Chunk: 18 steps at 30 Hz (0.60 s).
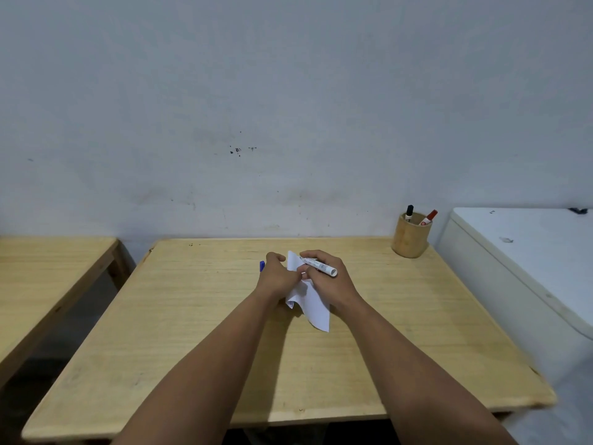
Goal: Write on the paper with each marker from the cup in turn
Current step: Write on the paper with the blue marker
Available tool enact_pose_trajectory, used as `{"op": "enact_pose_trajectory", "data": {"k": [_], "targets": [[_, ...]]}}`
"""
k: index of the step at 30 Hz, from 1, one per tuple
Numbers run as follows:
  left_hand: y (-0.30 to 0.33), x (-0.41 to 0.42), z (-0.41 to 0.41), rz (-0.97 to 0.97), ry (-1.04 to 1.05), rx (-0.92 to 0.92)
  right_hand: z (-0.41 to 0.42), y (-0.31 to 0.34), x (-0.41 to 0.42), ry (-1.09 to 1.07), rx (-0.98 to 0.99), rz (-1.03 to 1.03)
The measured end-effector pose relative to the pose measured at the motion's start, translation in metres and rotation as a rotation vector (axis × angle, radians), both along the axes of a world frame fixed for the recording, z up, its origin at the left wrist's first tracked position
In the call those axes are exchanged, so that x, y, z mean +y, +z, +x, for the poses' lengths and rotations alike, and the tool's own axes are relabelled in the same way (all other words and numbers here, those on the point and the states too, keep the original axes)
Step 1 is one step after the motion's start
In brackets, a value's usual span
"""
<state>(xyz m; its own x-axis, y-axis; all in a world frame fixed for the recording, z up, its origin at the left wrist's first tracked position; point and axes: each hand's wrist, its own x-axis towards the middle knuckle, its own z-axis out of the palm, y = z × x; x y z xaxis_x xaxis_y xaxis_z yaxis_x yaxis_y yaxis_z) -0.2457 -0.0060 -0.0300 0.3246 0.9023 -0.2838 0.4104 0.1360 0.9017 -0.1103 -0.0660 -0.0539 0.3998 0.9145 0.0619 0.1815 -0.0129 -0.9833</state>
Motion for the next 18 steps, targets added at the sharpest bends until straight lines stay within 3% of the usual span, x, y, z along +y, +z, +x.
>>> {"op": "enact_pose_trajectory", "data": {"k": [5, 10, 18], "targets": [[-0.001, 0.006, -0.002, -0.107, 0.032, -0.042, 0.003, -0.001, -0.003, -0.063, 0.001, 0.033], [0.002, 0.002, 0.000, -0.055, 0.057, -0.042, 0.007, 0.004, -0.001, -0.233, -0.077, 0.111], [0.005, -0.002, 0.006, 0.018, 0.044, -0.129, 0.017, 0.011, 0.003, -0.314, 0.091, 0.099]]}}
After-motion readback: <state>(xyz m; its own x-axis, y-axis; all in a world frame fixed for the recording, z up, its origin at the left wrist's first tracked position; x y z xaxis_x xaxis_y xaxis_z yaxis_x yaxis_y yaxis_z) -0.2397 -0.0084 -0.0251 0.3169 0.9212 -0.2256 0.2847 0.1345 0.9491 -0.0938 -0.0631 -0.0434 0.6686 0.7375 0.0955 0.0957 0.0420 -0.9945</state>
